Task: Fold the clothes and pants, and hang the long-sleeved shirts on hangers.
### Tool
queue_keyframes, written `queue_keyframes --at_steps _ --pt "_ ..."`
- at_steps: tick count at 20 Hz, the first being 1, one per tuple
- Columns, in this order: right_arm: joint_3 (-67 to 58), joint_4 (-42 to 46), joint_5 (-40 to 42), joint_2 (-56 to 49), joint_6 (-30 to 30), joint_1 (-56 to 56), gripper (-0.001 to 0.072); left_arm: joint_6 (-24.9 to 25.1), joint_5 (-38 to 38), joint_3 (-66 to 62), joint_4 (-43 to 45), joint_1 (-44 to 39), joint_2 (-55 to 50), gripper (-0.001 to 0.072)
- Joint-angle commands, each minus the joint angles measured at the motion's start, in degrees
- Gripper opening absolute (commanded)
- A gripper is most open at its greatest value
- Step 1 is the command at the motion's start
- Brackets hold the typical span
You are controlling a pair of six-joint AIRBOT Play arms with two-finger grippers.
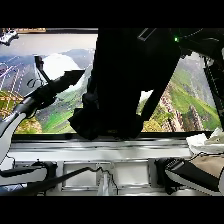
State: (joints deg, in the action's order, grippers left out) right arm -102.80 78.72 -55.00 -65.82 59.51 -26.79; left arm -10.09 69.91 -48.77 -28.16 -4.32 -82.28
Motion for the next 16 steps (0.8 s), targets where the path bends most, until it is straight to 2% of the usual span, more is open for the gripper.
queue_keyframes --at_steps 1,9,10,12,13,14,15,16 --pt "0.0 -1.33 -0.85 0.04 0.04 -0.04 0.0036 -0.59 -1.81 -4.74 1.2 -2.08 -4.46 0.0635" --pt "0.0 -1.01 -1.33 0.04 0.09 -0.04 0.0036 -0.9 -1.62 -4.94 0.83 -6.97 -7.54 0.0628" --pt "0.0 -0.98 -1.33 0.04 0.24 -0.04 0.0036 -0.52 -1.62 -5.2 0.31 -7.87 -7.56 0.0593" --pt "0.0 -0.94 -1.36 0.04 1.16 -0.04 0.0036 0.5 -1.6 -5.77 -1.9 -9.29 -7.56 0.0446" --pt "0.0 -0.94 -1.42 0.04 1.16 -0.04 0.0036 0.48 -1.57 -5.79 -3.78 -9.46 -7.54 0.0273" --pt "0.0 -0.94 -1.68 0.04 1.16 -0.04 0.0036 0.46 -1.55 -5.79 -4.98 -9.4 -7.54 0.0054" --pt "0.0 -0.79 -2.51 0.04 1.16 -0.02 0.0036 0.26 -1.55 -5.79 -5.77 -8.37 -7.54 0.002" --pt "0.0 -0.66 -3.98 0.07 1.16 -0.04 0.0036 0.26 -1.62 -5.77 -6.29 -6.88 -7.54 0.0019"
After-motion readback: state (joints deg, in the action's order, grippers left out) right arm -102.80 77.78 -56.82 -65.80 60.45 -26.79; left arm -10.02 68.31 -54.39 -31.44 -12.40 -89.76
